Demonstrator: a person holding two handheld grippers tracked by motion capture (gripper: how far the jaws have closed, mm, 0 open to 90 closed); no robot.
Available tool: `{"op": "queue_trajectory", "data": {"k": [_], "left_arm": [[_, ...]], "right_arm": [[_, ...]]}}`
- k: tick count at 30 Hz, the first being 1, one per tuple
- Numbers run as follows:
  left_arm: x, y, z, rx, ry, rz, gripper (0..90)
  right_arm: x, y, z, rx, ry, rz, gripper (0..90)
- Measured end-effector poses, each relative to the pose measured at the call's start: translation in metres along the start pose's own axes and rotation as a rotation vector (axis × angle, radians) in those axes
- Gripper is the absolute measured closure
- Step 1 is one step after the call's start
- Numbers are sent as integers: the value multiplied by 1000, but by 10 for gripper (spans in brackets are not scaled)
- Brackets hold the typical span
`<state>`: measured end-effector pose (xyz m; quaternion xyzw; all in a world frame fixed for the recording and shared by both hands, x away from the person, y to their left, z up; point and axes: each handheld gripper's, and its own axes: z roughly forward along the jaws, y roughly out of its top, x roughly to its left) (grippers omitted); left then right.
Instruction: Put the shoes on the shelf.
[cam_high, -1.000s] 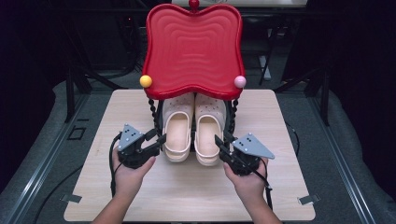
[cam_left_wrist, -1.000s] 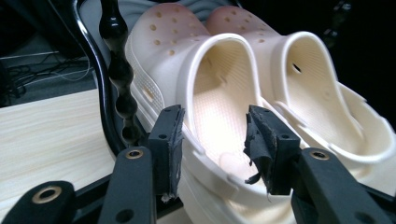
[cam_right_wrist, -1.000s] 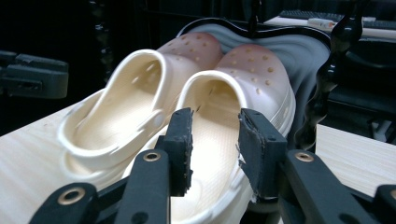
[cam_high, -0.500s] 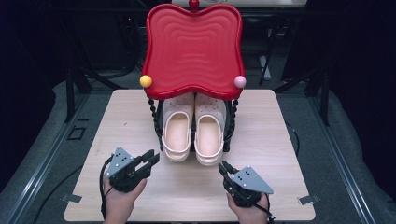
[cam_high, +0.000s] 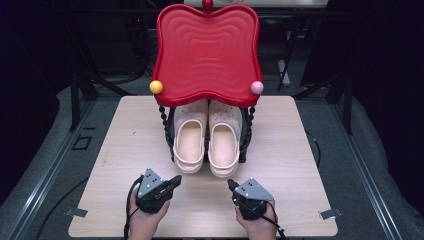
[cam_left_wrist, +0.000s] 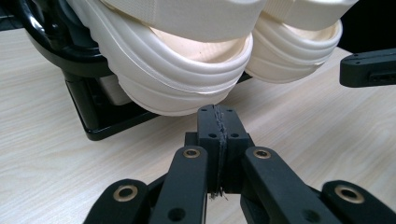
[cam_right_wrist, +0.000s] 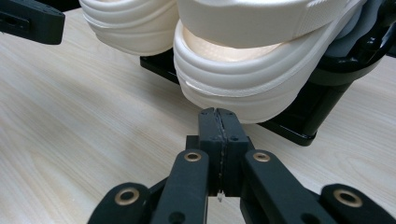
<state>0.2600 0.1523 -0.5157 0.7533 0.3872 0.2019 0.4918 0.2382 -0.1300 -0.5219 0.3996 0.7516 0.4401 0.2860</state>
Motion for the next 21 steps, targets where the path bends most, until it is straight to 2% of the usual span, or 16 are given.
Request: {"op": "queue_trajectory", "data": {"k": [6, 10, 13, 17, 21], "left_arm": [[0, 2, 12, 16, 8, -8, 900], [-1, 4, 15, 26, 15, 8, 900], [-1, 5, 16, 36, 17, 11, 900], [-1, 7, 13, 21, 24, 3, 900], [-1, 11, 13, 22, 29, 6, 900]], "right_arm": [[-1, 0, 6, 9, -5, -2, 900], [-3, 1, 10, 17, -6, -10, 900], [-3, 2, 13, 21, 7, -6, 900], [-4, 5, 10, 16, 6, -14, 900], [-7, 10, 5, -2, -9, -19, 900]]}}
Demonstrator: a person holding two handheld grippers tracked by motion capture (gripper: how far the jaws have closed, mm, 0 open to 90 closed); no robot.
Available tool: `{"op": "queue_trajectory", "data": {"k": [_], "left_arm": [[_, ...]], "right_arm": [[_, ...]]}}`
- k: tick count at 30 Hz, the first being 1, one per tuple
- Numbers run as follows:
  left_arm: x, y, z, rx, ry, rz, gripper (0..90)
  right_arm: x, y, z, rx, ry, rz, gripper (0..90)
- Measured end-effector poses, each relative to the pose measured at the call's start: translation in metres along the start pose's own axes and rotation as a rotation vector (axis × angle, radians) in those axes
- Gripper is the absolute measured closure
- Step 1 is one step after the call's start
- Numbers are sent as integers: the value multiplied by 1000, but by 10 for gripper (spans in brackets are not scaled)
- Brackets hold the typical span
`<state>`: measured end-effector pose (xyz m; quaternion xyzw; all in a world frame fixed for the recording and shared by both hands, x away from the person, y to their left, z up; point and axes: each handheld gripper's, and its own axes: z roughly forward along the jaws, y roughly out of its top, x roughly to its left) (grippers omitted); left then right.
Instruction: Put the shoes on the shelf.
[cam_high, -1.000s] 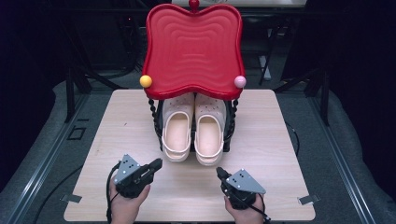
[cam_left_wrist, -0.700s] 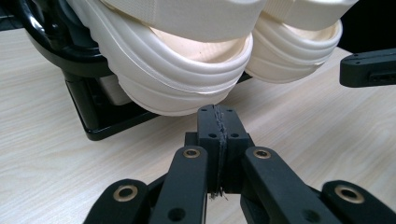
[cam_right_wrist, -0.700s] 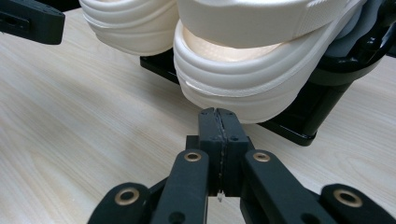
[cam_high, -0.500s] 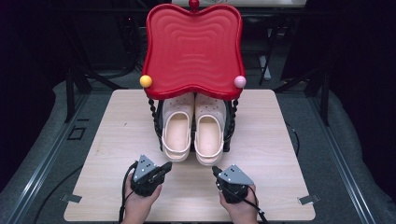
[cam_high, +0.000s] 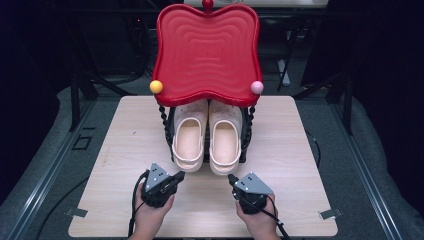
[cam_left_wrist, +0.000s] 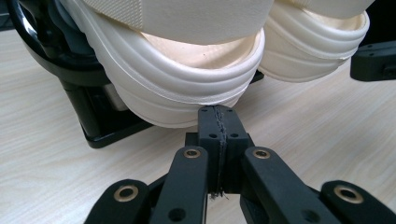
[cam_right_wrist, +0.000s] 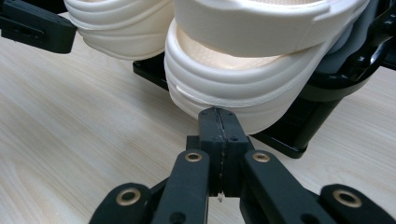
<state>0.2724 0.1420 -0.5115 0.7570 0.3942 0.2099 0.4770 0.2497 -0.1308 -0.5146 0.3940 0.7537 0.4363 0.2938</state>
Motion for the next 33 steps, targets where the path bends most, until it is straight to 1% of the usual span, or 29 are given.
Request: {"op": "queue_trajectory", "data": {"k": [3, 8, 10, 12, 15, 19, 21, 22, 25, 28, 33], "left_arm": [[1, 6, 1, 0, 7, 8, 900], [5, 20, 6, -9, 15, 10, 900], [8, 26, 9, -10, 20, 13, 900], [9, 31, 14, -6, 16, 11, 900], [11, 37, 20, 0, 22, 21, 900], [15, 41, 26, 1, 33, 11, 900], [18, 43, 28, 0, 40, 5, 900], [19, 44, 30, 0, 42, -2, 900], [21, 47, 33, 0, 53, 1, 900], [23, 51, 37, -3, 52, -1, 900], [23, 54, 44, 8, 59, 4, 900]], "right_arm": [[-3, 3, 2, 2, -13, -7, 900], [-10, 10, 9, -8, -33, 0, 900], [-12, 14, 13, -12, -37, 9, 900], [-14, 18, 18, -13, -41, 11, 900], [-18, 22, 26, -15, -49, 19, 900], [-23, 28, 33, -28, -55, 43, 900], [-26, 31, 36, -28, -64, 37, 900], [-27, 32, 37, -34, -66, 42, 900], [-30, 37, 39, -33, -74, 50, 900], [-32, 41, 43, -40, -75, 62, 900], [-32, 46, 48, -42, -76, 55, 900]]}}
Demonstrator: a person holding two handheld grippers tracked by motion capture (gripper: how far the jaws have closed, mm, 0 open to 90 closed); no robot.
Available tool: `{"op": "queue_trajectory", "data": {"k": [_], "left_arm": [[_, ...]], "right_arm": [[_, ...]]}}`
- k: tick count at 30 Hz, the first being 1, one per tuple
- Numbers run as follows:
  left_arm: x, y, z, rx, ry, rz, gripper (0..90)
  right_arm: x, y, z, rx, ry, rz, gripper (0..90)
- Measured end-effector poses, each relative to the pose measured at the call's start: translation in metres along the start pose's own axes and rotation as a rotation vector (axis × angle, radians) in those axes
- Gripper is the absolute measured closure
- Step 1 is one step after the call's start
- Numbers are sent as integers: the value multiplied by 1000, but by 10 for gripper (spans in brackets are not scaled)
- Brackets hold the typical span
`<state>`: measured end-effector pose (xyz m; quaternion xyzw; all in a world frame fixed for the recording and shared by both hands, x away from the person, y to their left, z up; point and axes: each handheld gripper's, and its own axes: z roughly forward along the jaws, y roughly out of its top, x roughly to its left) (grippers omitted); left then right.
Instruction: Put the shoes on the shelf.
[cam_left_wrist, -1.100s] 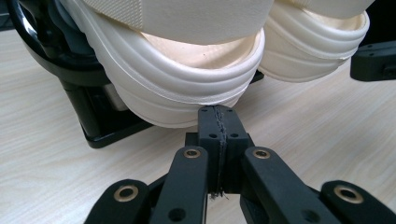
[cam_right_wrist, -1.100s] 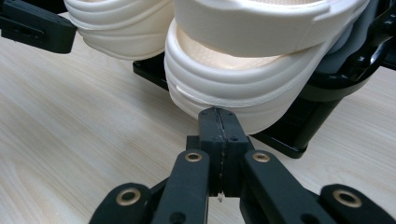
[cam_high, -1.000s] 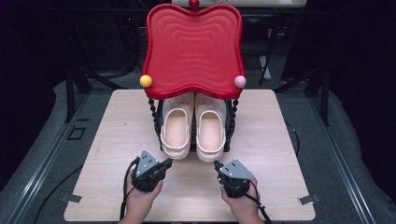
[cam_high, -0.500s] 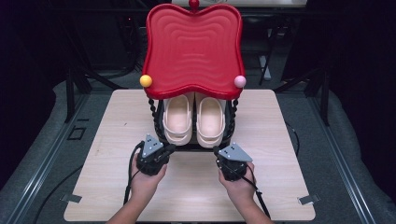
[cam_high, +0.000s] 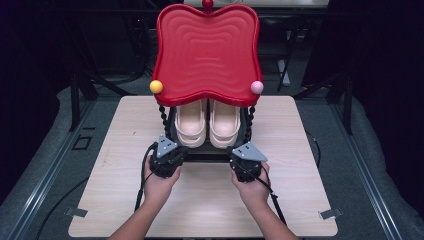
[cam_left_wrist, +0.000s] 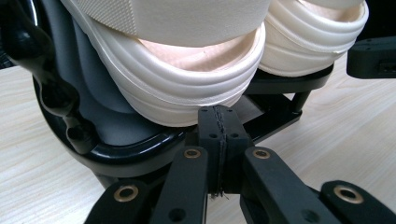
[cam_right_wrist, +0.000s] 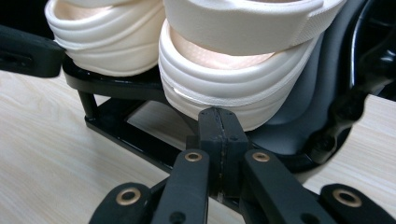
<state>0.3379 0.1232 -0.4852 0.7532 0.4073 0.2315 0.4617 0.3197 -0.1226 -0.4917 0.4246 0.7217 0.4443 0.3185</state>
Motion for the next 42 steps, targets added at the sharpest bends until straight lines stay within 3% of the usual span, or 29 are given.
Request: {"op": "queue_trajectory", "data": {"k": [8, 26, 42], "left_arm": [[0, 3, 10, 15, 15, 4, 900], [8, 2, 23, 28, 19, -34, 900], [9, 0, 19, 15, 15, -38, 900]], "right_arm": [[3, 3, 14, 11, 0, 5, 900], [0, 4, 31, 34, -7, 44, 900], [-1, 2, 24, 10, 1, 48, 889]]}}
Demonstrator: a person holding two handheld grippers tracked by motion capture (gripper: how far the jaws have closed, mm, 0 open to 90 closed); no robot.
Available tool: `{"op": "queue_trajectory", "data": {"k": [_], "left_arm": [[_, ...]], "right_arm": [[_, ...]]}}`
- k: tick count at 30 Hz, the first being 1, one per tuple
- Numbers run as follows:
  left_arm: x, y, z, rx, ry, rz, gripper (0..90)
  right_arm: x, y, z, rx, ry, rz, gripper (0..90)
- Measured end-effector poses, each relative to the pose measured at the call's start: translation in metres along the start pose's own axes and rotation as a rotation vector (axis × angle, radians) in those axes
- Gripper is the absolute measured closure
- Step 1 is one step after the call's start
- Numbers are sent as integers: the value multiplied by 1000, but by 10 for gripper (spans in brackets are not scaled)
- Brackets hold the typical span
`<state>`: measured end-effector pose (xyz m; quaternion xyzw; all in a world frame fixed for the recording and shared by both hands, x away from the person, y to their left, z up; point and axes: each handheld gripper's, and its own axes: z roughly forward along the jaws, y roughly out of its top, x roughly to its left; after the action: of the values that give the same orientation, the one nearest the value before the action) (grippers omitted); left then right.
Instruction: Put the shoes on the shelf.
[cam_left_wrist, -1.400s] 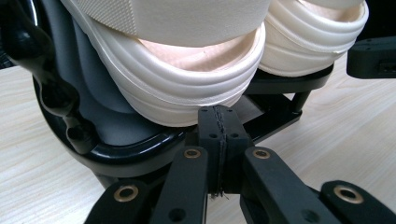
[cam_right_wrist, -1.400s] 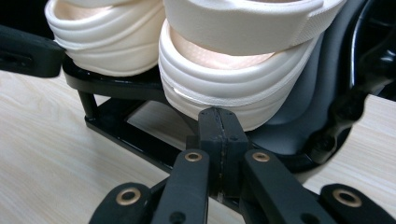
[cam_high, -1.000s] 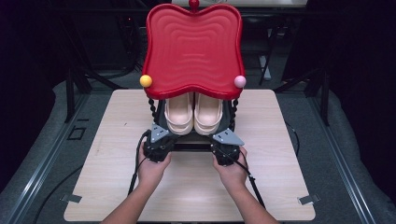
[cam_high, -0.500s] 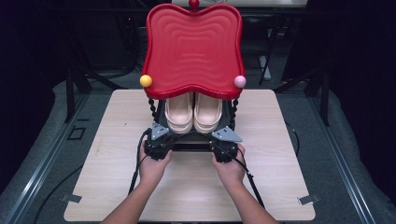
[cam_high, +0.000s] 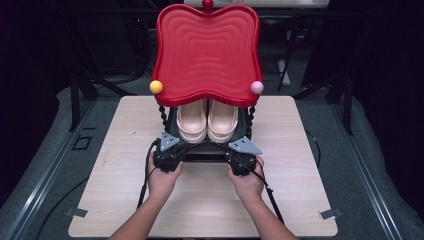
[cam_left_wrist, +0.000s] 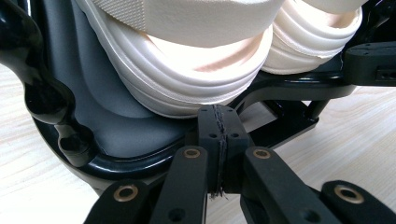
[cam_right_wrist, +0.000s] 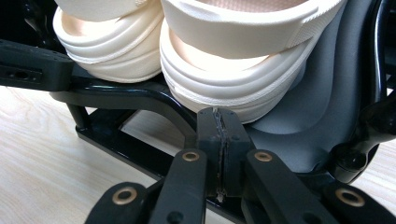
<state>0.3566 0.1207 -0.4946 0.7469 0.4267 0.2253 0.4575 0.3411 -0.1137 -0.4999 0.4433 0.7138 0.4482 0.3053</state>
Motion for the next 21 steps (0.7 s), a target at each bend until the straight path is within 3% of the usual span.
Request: {"op": "queue_trajectory", "data": {"k": [11, 21], "left_arm": [[-2, 0, -11, -25, -13, 12, 889], [7, -6, -25, -29, -4, 10, 886]], "right_arm": [[-1, -3, -11, -18, 12, -1, 878], [-7, -5, -26, -29, 16, -16, 867]]}}
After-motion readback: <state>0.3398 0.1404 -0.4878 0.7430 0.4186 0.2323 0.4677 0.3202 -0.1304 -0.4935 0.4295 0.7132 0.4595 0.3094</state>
